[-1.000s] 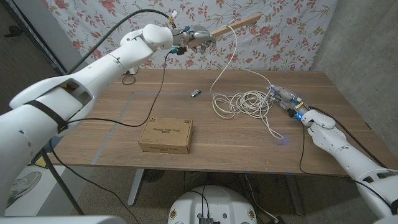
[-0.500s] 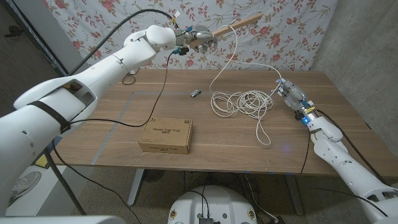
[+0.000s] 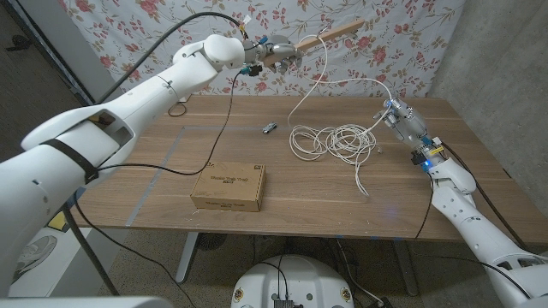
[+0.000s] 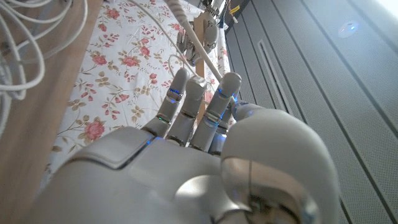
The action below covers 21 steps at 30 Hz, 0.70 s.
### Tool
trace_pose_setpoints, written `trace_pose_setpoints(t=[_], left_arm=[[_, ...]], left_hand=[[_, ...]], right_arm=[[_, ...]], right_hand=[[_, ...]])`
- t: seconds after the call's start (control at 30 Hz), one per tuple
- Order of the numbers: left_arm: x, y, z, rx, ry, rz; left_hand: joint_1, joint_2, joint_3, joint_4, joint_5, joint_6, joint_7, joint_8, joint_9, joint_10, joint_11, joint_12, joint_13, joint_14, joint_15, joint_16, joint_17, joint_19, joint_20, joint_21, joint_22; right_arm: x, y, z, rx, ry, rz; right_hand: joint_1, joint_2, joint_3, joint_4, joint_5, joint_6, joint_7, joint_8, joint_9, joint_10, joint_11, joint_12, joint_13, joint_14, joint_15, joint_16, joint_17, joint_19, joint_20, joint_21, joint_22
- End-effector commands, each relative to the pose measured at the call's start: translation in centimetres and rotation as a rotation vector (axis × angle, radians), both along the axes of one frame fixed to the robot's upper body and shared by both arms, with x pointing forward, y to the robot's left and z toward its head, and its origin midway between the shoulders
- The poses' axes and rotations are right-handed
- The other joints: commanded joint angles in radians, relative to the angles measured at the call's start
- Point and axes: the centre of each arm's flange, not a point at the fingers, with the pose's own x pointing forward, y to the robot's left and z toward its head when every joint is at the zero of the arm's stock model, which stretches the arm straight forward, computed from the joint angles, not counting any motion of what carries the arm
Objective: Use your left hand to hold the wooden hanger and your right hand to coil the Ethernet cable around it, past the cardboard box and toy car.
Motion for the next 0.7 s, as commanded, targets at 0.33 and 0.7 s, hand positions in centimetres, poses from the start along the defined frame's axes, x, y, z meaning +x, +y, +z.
trace_pose_setpoints(t=[0.33, 0.7], left_arm=[[0.2, -1.3, -1.1, 0.130, 0.068, -0.019], [-0.2, -0.9, -1.5, 0.119, 0.080, -0.035]], left_hand=[[0.002, 0.005, 0.000, 0.001, -0.004, 0.004, 0.004, 0.005, 0.000, 0.000, -0.004, 0.007, 0.001, 0.006, -0.007, 0.003, 0.006, 0.007, -0.004, -0.002, 0.000], [0.002, 0.004, 0.000, 0.001, -0.004, 0.003, 0.004, 0.005, -0.001, 0.001, -0.006, 0.007, 0.001, 0.002, -0.003, -0.001, 0.000, 0.005, -0.005, -0.001, 0.002]], right_arm=[[-3.5, 2.4, 8.8, -0.216, -0.244, 0.020], [-2.0, 1.6, 13.4, -0.225, -0.247, -0.020]], right_hand=[[0.004, 0.004, 0.016, -0.001, 0.002, 0.010, -0.004, 0.006, 0.002, -0.002, -0.006, 0.002, 0.001, 0.009, -0.138, 0.007, -0.001, 0.004, -0.019, -0.007, 0.004], [0.001, 0.004, 0.018, -0.001, 0.000, 0.010, -0.006, 0.005, 0.000, 0.001, -0.006, 0.006, 0.006, 0.008, -0.138, 0.006, -0.001, 0.001, -0.020, -0.009, 0.004]])
